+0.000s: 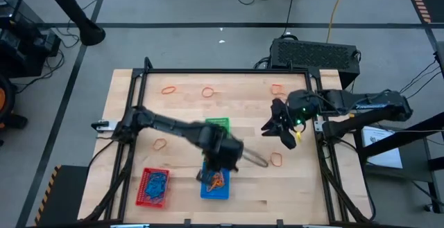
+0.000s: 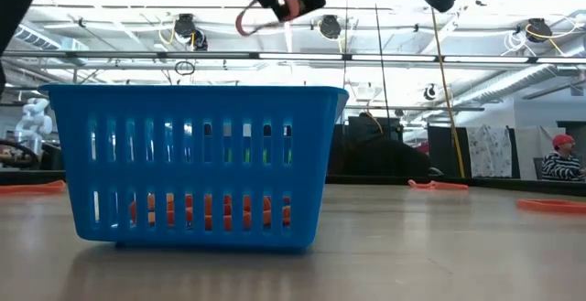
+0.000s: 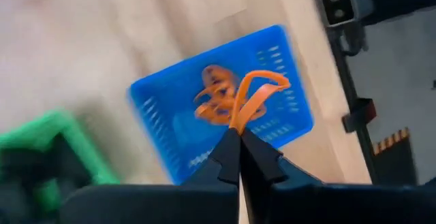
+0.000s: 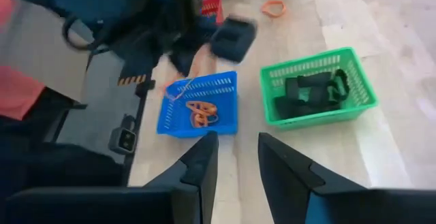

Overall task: Sort rubber bands into baskets
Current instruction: Put the orange rubberband into the blue bin

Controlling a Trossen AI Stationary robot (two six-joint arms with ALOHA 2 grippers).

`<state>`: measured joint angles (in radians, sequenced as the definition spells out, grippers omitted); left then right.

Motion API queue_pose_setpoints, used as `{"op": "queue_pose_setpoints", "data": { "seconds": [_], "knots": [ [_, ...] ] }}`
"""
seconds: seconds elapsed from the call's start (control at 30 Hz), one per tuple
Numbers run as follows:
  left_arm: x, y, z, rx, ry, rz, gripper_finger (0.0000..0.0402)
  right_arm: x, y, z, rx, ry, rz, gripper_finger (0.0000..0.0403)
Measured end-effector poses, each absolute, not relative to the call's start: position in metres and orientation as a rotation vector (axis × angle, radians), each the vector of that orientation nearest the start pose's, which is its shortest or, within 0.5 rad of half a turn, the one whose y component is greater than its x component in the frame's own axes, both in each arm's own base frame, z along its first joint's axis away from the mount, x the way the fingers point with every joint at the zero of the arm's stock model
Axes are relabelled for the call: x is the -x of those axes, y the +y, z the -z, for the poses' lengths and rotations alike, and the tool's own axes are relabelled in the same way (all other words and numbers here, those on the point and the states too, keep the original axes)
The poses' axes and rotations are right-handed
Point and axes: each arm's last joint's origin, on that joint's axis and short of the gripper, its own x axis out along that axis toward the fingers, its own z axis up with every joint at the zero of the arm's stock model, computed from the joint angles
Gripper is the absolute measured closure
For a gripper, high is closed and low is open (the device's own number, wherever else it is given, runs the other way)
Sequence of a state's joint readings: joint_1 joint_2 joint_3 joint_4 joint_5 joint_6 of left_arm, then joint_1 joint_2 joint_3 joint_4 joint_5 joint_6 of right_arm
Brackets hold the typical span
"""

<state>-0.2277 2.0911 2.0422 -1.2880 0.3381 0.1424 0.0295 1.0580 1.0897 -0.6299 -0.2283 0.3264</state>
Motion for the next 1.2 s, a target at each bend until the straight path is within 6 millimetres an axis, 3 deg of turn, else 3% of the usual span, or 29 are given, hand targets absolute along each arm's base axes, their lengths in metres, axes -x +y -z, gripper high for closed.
{"op": "queue_pose_setpoints", "data": {
  "seconds": [0.17, 0.47, 0.7, 0.87, 1.2],
  "knots": [
    [-0.407, -0.138, -0.275, -0.101, 1.271, 0.526, 0.0401, -0.211, 0.035, -0.347, -0.404, 0.639, -0.105, 0.0305],
    [-0.393, -0.173, -0.223, -0.225, 1.286, 0.455, 0.0402, -0.2, 0.079, -0.344, -0.521, 0.617, 0.053, 0.0305],
    [-0.395, -0.175, -0.204, -0.136, 1.249, 0.359, 0.04, -0.2, 0.114, -0.335, -0.545, 0.627, 0.049, 0.0305],
    [-0.395, -0.174, -0.203, -0.085, 1.264, 0.276, 0.0373, -0.2, 0.134, -0.327, -0.517, 0.632, 0.063, 0.0305],
    [-0.394, -0.173, -0.203, 0.017, 1.292, 0.185, 0.0304, -0.199, 0.143, -0.318, -0.29, 0.68, -0.007, 0.0305]
  ]
}}
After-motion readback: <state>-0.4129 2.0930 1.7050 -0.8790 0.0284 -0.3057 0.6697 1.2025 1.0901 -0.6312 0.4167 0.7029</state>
